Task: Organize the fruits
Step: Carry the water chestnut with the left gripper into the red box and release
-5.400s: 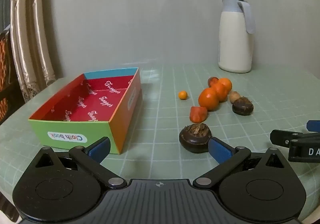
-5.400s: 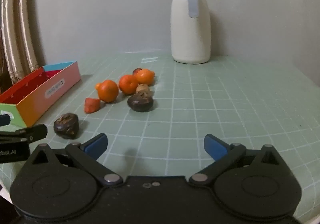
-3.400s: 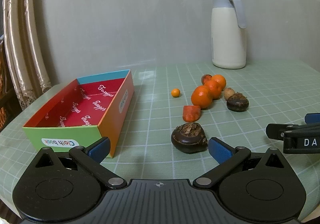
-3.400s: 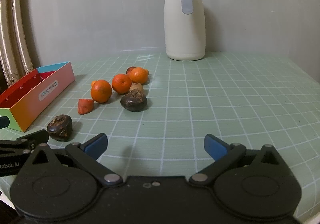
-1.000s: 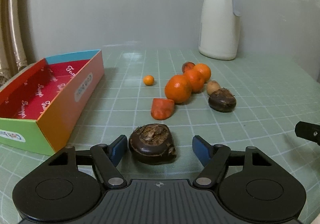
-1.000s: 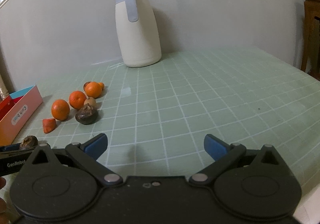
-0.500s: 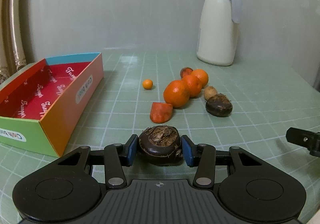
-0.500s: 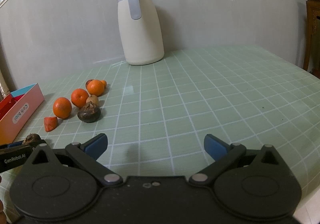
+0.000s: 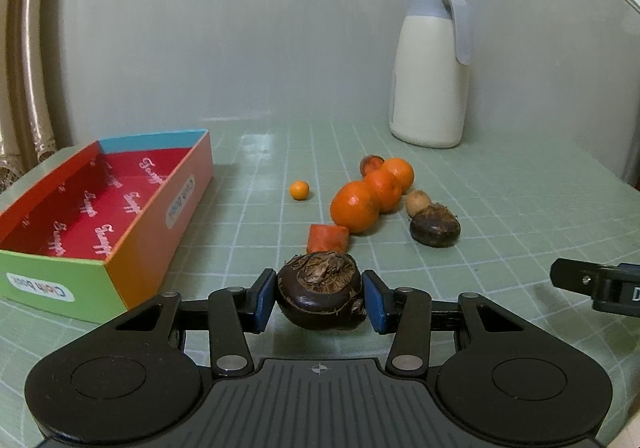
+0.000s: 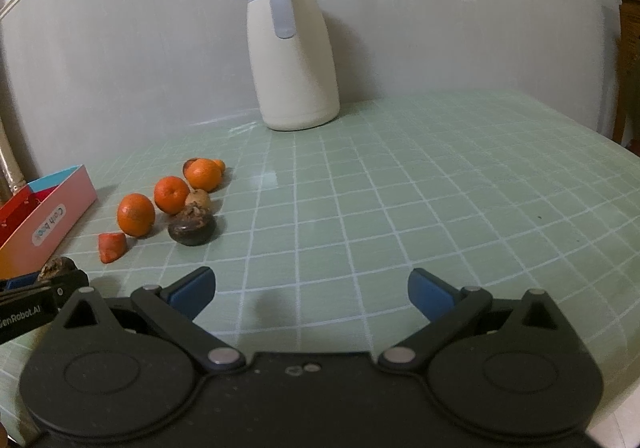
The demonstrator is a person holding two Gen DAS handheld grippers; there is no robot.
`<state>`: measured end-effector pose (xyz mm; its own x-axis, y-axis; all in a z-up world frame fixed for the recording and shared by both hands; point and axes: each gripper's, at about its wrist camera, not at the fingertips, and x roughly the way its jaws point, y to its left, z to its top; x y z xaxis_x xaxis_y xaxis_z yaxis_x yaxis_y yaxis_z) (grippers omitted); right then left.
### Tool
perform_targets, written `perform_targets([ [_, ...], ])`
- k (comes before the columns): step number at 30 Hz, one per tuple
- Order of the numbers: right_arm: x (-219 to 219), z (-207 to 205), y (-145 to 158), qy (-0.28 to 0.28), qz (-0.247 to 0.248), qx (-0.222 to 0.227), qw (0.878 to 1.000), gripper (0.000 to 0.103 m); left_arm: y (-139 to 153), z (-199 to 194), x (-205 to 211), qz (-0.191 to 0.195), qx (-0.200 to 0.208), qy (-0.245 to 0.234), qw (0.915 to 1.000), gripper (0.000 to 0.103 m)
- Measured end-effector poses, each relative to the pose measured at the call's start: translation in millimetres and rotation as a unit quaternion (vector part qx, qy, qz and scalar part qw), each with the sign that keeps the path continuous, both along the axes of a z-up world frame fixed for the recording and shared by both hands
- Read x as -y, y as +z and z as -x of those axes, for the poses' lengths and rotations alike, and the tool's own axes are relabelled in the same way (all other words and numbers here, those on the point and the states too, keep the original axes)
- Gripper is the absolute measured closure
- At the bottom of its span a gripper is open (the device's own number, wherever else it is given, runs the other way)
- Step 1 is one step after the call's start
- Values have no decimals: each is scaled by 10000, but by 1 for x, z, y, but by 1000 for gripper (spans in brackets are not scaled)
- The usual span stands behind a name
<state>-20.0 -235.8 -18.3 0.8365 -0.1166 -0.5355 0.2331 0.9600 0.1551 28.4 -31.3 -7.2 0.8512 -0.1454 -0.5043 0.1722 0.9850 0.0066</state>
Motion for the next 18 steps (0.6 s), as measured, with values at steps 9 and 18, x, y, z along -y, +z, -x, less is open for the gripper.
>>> perform_targets([
  [9,-17,-11,1,191,43,2,9998,0,20,6,-25,37,404,282,9988,57],
  [18,-39,-22,2,425,22,30,9991,0,32,-8,-83,138,486,1104,9926,57],
])
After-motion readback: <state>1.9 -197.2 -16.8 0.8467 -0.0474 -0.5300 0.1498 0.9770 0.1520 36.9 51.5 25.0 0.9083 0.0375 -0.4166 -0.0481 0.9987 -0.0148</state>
